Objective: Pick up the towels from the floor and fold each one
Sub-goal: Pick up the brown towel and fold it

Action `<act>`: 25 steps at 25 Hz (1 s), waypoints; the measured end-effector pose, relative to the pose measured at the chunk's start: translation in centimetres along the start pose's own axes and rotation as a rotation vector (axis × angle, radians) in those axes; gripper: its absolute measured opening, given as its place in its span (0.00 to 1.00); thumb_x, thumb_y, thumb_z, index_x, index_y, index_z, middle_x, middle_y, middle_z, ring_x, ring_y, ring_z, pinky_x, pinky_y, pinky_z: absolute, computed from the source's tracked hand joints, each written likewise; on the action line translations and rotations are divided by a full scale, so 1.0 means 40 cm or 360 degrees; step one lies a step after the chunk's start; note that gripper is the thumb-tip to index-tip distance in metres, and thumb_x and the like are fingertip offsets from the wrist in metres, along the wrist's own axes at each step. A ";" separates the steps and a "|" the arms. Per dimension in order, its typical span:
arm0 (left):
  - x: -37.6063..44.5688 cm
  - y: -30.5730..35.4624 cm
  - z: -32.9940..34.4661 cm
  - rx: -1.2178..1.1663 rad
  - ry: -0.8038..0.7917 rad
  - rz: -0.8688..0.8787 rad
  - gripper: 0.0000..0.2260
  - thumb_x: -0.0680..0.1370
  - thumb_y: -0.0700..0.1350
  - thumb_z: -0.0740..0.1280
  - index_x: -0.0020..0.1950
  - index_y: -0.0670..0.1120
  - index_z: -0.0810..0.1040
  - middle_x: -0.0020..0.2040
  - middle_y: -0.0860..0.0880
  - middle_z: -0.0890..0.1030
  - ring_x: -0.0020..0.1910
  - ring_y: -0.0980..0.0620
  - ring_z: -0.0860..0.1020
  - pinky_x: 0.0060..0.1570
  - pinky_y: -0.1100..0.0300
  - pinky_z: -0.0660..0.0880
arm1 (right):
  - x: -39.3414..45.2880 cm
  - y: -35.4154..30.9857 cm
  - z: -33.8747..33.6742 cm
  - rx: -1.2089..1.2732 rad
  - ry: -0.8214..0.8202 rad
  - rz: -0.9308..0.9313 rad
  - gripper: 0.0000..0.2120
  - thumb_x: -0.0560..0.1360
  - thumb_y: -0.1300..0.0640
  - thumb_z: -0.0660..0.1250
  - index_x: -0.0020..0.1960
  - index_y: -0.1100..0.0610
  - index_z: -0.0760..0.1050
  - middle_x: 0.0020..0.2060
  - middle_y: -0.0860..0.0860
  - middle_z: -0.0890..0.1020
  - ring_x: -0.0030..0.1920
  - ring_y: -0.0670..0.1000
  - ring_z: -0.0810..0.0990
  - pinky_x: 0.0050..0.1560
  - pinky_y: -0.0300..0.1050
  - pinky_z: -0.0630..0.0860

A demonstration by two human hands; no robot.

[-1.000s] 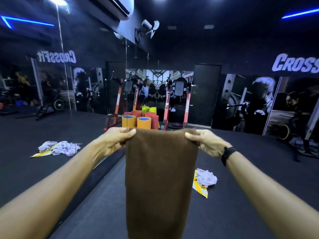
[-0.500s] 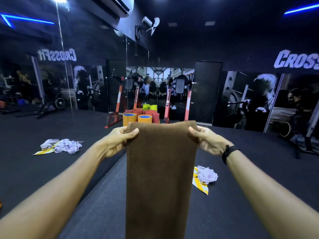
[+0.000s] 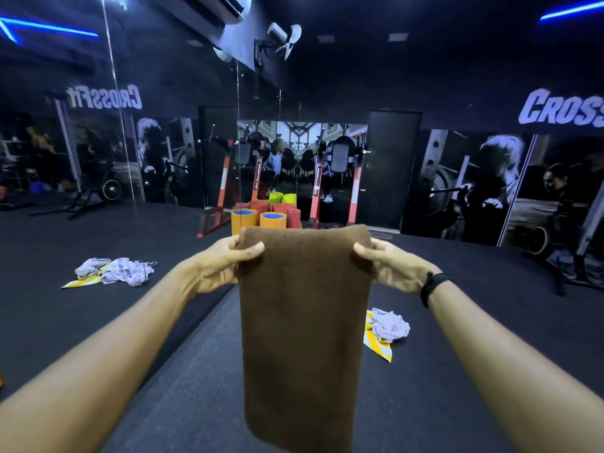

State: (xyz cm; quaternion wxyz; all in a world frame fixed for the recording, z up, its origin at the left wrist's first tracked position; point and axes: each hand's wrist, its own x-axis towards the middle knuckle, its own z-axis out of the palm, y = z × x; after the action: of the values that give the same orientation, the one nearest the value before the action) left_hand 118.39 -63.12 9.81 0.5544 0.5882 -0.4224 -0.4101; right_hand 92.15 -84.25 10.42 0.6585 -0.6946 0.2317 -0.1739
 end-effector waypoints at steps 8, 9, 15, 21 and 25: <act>-0.001 -0.017 0.004 0.0187 0.0146 -0.0206 0.11 0.74 0.45 0.71 0.54 0.43 0.82 0.47 0.46 0.83 0.43 0.52 0.80 0.49 0.53 0.78 | 0.002 0.022 0.029 -0.0165 0.0139 0.0136 0.11 0.74 0.62 0.70 0.55 0.64 0.80 0.42 0.53 0.83 0.41 0.48 0.81 0.36 0.38 0.78; 0.000 -0.009 0.005 0.0073 0.0160 -0.0102 0.11 0.73 0.44 0.71 0.54 0.44 0.81 0.46 0.46 0.83 0.44 0.52 0.80 0.47 0.55 0.77 | -0.001 0.010 0.025 -0.0067 0.0130 0.0035 0.09 0.74 0.62 0.69 0.53 0.62 0.80 0.43 0.53 0.84 0.42 0.48 0.82 0.38 0.38 0.79; 0.007 0.026 0.013 0.0058 0.0380 0.0261 0.10 0.74 0.35 0.70 0.54 0.41 0.80 0.48 0.45 0.84 0.45 0.51 0.82 0.40 0.62 0.80 | 0.005 -0.026 0.028 -0.0171 0.0283 -0.0176 0.06 0.75 0.64 0.68 0.52 0.59 0.80 0.37 0.49 0.84 0.37 0.45 0.81 0.38 0.37 0.80; 0.014 0.055 0.018 0.0101 0.0527 0.0274 0.13 0.72 0.38 0.73 0.55 0.40 0.80 0.47 0.46 0.84 0.45 0.52 0.81 0.44 0.59 0.79 | 0.026 -0.052 0.032 0.0040 0.0434 -0.0269 0.07 0.74 0.63 0.69 0.52 0.61 0.79 0.39 0.52 0.82 0.38 0.47 0.78 0.38 0.37 0.78; 0.018 0.068 0.028 -0.0068 0.0618 0.0268 0.06 0.74 0.43 0.72 0.49 0.44 0.82 0.44 0.48 0.82 0.44 0.53 0.79 0.47 0.59 0.76 | 0.009 -0.079 0.056 0.0167 0.0457 -0.0236 0.06 0.77 0.54 0.67 0.44 0.57 0.77 0.31 0.48 0.79 0.32 0.44 0.77 0.31 0.35 0.75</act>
State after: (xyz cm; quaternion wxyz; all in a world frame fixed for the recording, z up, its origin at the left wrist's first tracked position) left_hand 117.42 -64.23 12.46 0.6701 0.6069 -0.3466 -0.2500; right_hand 93.95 -82.50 13.38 0.6392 -0.6425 0.2623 -0.3313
